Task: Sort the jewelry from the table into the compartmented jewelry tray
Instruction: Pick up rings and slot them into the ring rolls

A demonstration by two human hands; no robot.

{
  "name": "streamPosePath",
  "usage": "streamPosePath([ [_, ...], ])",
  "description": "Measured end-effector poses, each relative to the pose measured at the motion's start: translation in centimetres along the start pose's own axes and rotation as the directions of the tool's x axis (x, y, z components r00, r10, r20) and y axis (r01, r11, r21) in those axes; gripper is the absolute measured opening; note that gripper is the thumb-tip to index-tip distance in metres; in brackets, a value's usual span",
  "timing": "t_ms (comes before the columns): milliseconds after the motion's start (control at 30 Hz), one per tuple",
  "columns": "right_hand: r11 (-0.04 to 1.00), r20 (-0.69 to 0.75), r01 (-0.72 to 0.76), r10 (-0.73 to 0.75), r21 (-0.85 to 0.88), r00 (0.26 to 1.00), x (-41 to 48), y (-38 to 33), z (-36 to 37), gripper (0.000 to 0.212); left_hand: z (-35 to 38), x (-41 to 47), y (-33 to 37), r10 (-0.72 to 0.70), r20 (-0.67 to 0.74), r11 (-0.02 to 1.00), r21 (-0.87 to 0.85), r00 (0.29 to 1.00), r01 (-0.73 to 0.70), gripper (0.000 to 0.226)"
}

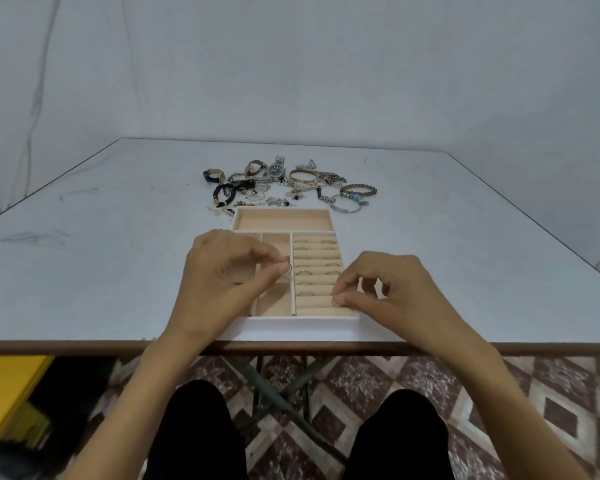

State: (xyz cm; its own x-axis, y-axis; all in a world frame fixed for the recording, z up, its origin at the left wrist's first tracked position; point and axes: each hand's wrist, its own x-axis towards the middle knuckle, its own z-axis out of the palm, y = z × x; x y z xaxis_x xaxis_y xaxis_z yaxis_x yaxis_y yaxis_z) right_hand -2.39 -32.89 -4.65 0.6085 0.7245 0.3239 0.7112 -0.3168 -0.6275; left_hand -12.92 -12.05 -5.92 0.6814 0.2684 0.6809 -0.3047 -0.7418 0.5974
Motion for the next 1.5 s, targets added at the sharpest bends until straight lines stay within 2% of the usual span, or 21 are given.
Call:
streamPosePath([
  [133,0.985,0.000,0.082,-0.083,-0.154,0.997,-0.1,-0.2,0.1,0.007,0.1,-0.4,-0.4,0.001,-0.057,1.000,-0.024,0.998,-0.003,0.007],
  [333,0.961,0.081,0.078,-0.059,-0.264,0.995,0.1,-0.7,0.0,0.009,0.0,-0.5,-0.5,-0.047,-0.061,0.995,-0.094,0.997,0.041,0.006],
  [500,0.967,-0.046,0.118,-0.131,-0.225,0.990,-1.0,-0.3,-0.1,0.021,-0.1,-0.5,-0.6,-0.038,-0.053,0.996,-0.078,0.998,0.034,0.008],
  [700,0.971,-0.122,0.109,-0.137,-0.210,0.983,-1.9,0.5,0.6,0.030,0.0,-0.5,-0.7,-0.014,-0.045,0.999,-0.047,0.999,0.012,0.007],
  [1300,0.993,-0.186,0.107,-0.114,-0.049,0.976,-1.9,1.3,2.1,0.036,0.0,-0.6,-0.9,-0.024,-0.031,0.999,-0.036,0.999,0.023,0.006],
  [1433,0.992,-0.193,0.100,-0.084,0.076,0.978,-1.8,1.5,1.8,0.039,0.0,-0.4,-0.8,-0.027,-0.023,0.998,-0.053,0.999,0.025,0.008],
  [1500,0.997,-0.209,0.045,-0.032,0.059,0.977,-1.7,1.5,1.6,0.045,0.1,-0.3,-0.6,-0.013,-0.003,0.998,-0.054,1.000,0.013,0.009],
])
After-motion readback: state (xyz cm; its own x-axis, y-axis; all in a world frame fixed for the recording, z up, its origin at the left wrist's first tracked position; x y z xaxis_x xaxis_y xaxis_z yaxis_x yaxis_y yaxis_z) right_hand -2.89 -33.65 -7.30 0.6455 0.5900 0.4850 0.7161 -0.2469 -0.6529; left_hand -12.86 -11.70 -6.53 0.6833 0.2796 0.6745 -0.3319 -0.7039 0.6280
